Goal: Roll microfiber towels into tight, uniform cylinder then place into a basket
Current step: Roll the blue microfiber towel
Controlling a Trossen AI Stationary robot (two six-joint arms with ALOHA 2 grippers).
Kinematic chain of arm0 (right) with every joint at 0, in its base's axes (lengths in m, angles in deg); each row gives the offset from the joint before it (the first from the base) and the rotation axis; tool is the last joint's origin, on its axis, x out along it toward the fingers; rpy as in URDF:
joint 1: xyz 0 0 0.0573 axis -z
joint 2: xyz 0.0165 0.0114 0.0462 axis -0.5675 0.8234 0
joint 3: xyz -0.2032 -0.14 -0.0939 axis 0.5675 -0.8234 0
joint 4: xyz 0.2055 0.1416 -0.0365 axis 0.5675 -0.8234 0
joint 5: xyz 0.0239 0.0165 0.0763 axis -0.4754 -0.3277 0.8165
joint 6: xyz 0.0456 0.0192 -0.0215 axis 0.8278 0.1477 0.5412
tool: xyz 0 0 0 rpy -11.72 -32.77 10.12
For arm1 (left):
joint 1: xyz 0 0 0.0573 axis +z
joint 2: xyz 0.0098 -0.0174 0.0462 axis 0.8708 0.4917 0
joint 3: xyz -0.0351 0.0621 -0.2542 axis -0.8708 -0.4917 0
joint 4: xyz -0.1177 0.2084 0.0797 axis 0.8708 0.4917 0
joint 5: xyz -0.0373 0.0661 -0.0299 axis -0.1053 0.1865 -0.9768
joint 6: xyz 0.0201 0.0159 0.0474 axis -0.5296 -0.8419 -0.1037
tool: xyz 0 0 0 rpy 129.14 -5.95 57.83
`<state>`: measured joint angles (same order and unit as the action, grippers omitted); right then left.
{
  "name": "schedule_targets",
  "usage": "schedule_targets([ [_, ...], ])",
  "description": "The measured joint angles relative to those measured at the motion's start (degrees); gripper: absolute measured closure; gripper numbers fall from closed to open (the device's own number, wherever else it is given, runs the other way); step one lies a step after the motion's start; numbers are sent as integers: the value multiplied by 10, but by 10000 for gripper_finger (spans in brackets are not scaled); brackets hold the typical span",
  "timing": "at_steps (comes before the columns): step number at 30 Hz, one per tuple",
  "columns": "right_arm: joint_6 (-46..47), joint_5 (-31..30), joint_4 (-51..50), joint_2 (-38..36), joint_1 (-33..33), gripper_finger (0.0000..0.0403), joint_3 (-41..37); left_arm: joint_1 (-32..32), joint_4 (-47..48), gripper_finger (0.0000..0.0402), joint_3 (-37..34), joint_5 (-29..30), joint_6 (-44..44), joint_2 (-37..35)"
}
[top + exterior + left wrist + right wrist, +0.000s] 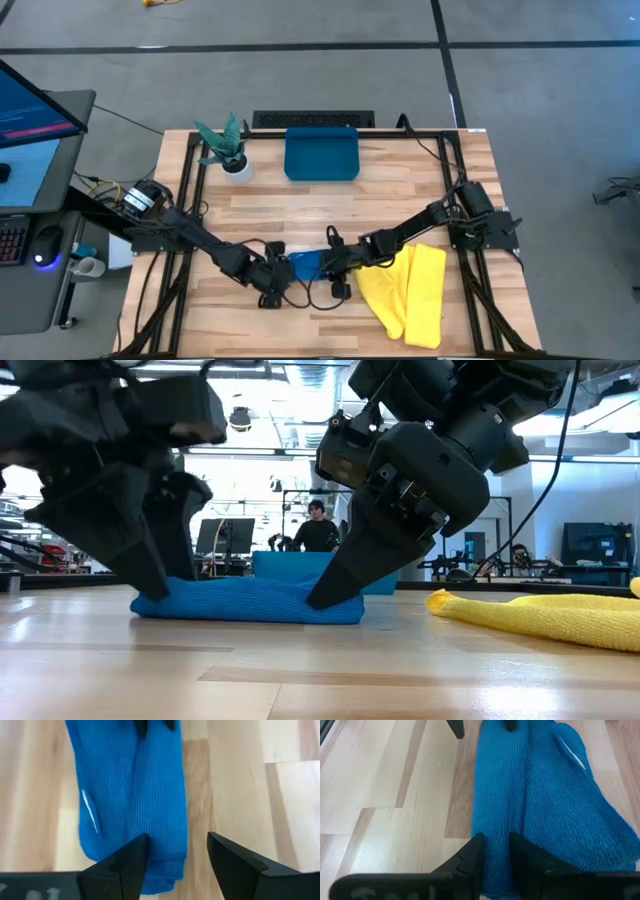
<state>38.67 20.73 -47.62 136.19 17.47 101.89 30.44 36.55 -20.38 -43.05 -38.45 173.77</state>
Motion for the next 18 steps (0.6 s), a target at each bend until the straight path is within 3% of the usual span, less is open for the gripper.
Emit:
schedule_targets([
  [6,0,4,0,0,3,288,0,-30,83,215,61,60,-25,0],
  [18,0,4,-1,0,4,288,0,-40,73,217,62,99,-72,57],
])
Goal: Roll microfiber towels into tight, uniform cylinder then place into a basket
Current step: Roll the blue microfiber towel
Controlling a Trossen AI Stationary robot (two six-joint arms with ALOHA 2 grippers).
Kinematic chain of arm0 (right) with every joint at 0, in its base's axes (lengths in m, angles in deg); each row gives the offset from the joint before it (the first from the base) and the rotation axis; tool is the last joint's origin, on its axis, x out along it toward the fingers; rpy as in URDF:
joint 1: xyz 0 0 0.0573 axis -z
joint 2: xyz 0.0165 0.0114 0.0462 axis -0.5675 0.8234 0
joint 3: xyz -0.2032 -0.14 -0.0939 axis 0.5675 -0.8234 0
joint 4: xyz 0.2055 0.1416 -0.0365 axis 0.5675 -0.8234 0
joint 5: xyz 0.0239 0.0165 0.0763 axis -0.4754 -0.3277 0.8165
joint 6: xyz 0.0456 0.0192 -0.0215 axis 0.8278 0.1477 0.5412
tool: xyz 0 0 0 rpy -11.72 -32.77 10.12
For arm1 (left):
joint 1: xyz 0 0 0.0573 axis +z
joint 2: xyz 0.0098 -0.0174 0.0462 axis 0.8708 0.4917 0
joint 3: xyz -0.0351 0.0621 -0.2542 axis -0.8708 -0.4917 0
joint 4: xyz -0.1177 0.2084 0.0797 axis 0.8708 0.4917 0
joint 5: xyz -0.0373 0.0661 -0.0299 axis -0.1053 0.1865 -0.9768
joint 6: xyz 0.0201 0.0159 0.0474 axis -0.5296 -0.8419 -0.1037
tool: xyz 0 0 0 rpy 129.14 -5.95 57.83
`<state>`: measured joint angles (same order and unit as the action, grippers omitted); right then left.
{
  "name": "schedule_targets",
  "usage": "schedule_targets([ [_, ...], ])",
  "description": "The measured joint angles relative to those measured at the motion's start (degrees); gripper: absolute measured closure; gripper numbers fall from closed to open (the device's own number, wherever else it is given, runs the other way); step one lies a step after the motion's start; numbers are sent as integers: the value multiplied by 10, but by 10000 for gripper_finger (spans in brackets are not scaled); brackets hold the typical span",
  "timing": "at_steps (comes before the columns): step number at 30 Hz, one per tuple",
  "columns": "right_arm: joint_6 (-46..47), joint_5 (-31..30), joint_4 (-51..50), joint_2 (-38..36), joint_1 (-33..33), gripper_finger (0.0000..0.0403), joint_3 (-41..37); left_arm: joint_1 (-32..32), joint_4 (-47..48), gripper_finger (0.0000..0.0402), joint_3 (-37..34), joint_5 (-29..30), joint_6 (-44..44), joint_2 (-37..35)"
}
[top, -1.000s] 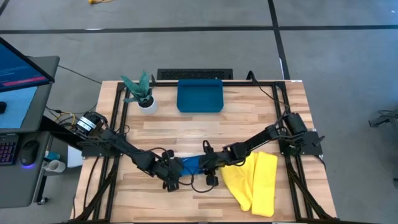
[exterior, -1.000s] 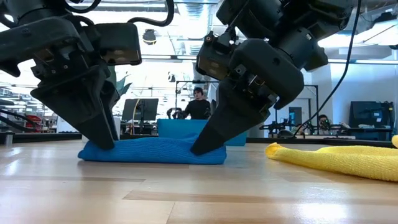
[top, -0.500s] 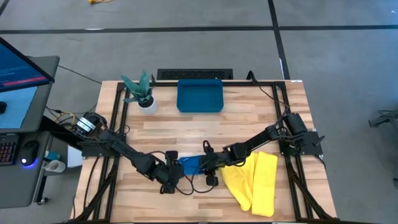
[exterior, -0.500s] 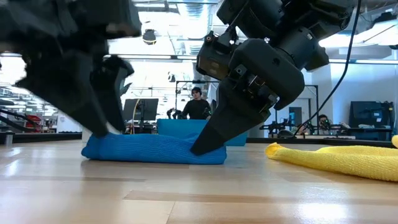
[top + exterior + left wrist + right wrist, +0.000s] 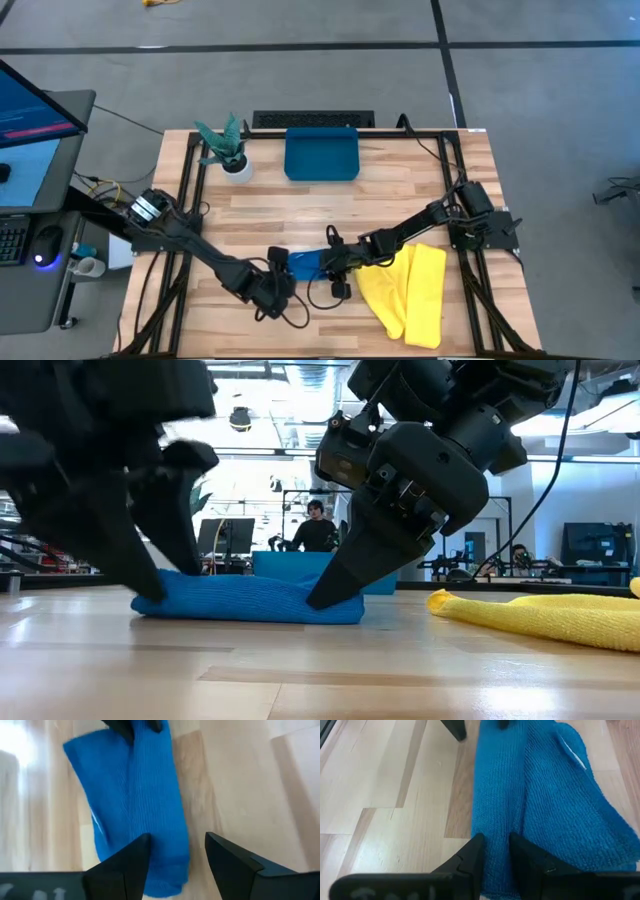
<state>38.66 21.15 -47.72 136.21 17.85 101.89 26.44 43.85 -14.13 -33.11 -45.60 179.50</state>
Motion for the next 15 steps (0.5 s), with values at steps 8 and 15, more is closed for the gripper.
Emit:
schedule_targets([
  [8,0,12,0,0,1,288,0,19,9,217,2,-13,29,24],
  [15,19,30,2,0,-2,288,0,45,25,260,3,-51,45,24],
])
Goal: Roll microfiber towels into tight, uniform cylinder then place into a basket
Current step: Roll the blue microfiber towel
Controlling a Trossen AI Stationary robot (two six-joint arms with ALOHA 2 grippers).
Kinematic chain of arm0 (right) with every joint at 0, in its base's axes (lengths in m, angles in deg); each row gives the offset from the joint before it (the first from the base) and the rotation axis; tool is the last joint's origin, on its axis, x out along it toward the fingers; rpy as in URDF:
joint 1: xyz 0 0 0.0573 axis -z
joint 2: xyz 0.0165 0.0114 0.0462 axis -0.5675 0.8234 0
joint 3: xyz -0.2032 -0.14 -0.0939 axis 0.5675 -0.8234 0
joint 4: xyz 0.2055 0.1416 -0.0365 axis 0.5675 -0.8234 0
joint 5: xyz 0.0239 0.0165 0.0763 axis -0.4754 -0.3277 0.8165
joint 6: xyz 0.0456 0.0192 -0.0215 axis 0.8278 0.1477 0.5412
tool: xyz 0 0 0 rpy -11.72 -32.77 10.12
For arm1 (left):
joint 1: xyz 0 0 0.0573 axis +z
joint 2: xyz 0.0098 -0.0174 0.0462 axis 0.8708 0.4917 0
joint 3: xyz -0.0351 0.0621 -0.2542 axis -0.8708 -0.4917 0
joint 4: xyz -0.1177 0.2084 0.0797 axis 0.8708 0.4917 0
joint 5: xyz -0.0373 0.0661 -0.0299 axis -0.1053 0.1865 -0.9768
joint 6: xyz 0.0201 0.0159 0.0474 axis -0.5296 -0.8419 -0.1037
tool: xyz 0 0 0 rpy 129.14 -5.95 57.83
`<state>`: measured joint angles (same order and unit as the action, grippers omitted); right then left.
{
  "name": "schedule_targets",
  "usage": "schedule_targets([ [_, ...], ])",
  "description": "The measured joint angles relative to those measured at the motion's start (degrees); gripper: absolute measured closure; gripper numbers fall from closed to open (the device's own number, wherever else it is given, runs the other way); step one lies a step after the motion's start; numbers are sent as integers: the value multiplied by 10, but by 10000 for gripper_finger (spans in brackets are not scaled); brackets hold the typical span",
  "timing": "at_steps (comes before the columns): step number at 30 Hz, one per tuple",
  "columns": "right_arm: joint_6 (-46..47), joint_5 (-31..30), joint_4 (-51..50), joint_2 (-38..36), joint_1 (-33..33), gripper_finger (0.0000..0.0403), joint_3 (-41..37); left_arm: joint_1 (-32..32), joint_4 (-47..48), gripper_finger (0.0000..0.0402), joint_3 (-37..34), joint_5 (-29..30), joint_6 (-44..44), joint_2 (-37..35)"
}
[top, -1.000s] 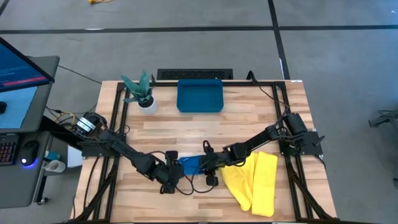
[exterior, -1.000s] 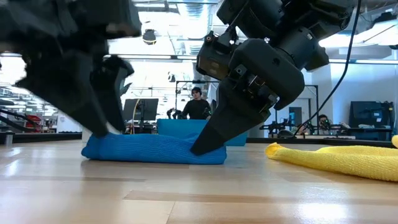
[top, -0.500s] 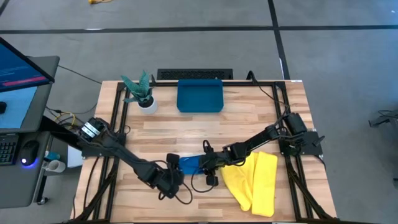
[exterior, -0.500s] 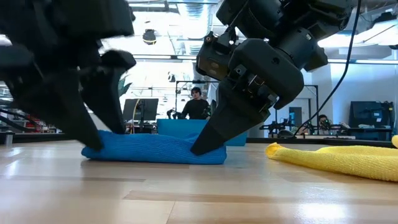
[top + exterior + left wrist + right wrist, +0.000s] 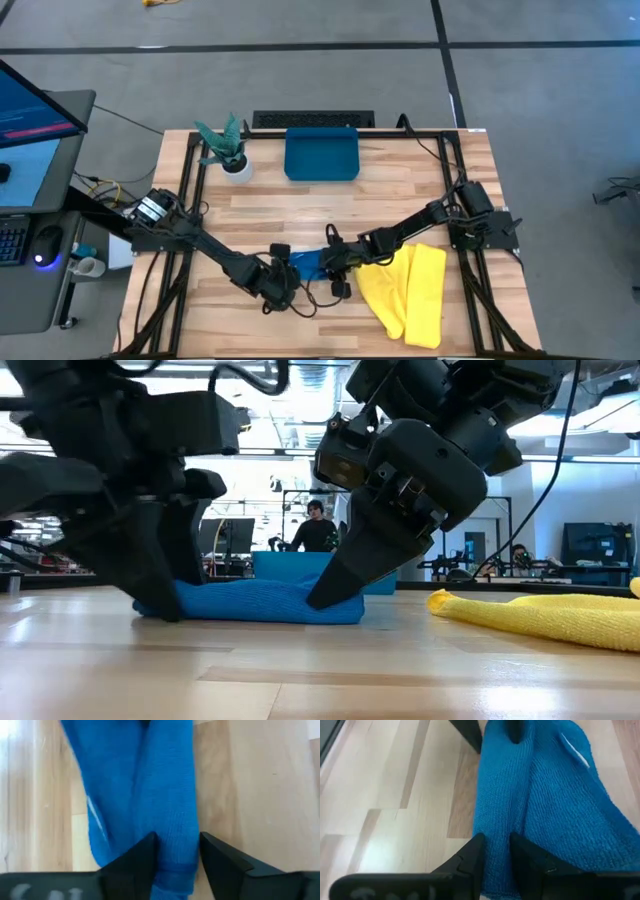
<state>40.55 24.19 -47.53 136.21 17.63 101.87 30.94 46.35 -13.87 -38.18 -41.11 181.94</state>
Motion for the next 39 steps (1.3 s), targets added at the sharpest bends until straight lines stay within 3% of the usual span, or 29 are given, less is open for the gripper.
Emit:
schedule_targets([
  [9,89,22,13,0,-1,288,-1,21,9,385,-1,-3,-28,1],
  [13,87,23,23,1,-5,275,-1,31,10,377,-1,-36,-28,0],
  [19,70,31,21,-4,-6,222,-1,54,10,358,-1,-98,-10,-3],
  [24,79,115,-15,-31,13,187,-3,70,10,375,0,-133,-5,-9],
  [27,83,128,-77,-62,18,180,-5,79,31,376,-3,-169,-13,-32],
  [29,75,106,-108,-86,15,180,-5,86,45,371,-6,-185,-13,-52],
  [33,45,6,-170,-135,-15,179,-4,96,56,367,-7,-200,-12,-77],
  [39,-90,-165,-124,-152,-101,179,-2,97,33,372,-13,-194,-22,-79],
])
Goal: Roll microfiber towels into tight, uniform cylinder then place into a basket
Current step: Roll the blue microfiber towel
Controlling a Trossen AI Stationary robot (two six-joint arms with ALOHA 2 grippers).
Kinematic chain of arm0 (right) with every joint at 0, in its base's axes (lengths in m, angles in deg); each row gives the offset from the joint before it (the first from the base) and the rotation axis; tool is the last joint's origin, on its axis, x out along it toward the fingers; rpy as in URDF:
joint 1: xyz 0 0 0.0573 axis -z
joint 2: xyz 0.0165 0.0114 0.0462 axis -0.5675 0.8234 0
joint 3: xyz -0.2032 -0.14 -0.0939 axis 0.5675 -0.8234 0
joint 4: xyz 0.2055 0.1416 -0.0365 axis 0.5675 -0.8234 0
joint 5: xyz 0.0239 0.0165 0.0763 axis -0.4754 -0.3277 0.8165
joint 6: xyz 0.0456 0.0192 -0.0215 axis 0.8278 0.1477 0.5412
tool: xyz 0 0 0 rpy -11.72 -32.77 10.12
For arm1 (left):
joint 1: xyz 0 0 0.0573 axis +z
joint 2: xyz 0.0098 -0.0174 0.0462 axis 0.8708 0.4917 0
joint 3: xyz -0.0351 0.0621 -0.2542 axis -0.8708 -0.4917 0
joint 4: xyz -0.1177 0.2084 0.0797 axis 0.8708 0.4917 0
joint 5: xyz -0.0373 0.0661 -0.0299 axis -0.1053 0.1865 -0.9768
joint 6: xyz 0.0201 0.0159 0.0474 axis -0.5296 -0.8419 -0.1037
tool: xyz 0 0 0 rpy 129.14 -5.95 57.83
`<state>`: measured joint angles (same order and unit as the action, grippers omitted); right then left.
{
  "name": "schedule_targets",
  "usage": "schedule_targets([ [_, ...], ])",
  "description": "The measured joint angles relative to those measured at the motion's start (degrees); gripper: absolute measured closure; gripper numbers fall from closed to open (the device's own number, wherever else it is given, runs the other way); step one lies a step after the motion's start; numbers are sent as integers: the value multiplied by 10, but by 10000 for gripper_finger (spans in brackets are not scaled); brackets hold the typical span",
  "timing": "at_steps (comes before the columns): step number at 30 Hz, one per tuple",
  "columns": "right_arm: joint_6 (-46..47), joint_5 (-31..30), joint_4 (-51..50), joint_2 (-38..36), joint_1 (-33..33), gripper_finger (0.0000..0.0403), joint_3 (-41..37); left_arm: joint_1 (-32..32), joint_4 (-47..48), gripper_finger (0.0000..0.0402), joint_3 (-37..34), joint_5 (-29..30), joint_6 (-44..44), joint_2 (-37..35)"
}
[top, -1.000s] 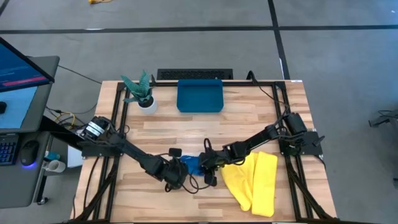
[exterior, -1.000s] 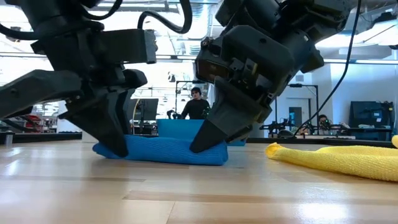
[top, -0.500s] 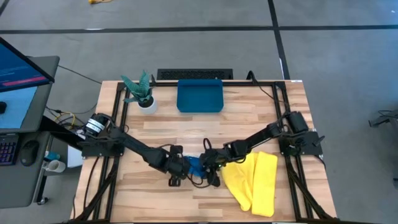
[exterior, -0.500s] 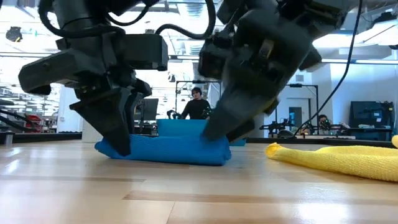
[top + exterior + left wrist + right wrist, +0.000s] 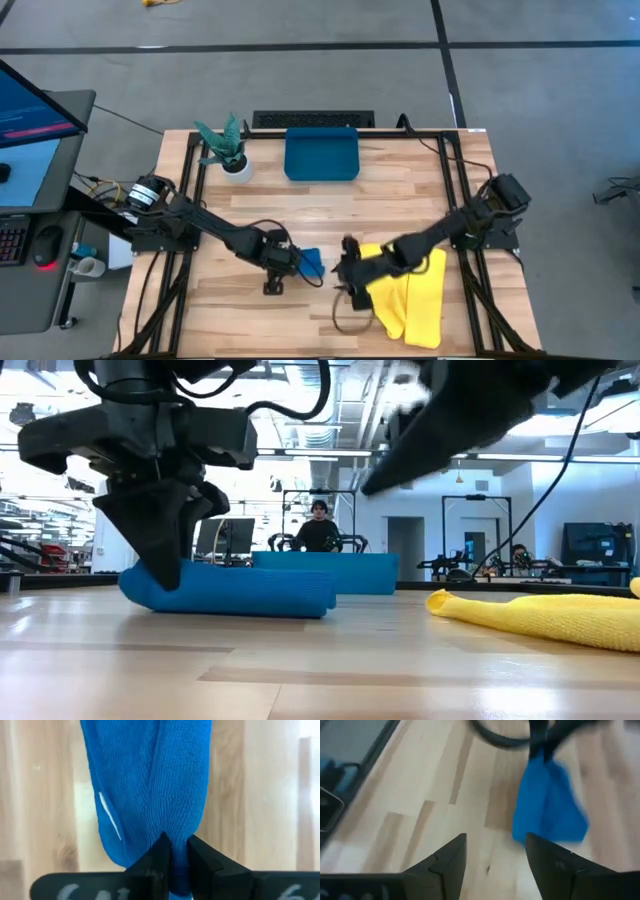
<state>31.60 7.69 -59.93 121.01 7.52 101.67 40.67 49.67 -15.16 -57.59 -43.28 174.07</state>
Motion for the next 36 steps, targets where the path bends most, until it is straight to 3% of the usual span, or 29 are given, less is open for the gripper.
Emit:
schedule_targets([
  [5,-123,-68,67,50,-32,179,-1,0,-43,368,-21,-24,0,-1],
  [13,-227,-84,100,124,-18,182,32,2,-62,367,-32,-25,2,-2],
  [28,-181,-21,81,154,33,182,47,5,-65,366,-32,-23,2,-2],
  [36,-121,-20,53,154,55,182,48,5,-72,366,-32,-22,3,-2],
])
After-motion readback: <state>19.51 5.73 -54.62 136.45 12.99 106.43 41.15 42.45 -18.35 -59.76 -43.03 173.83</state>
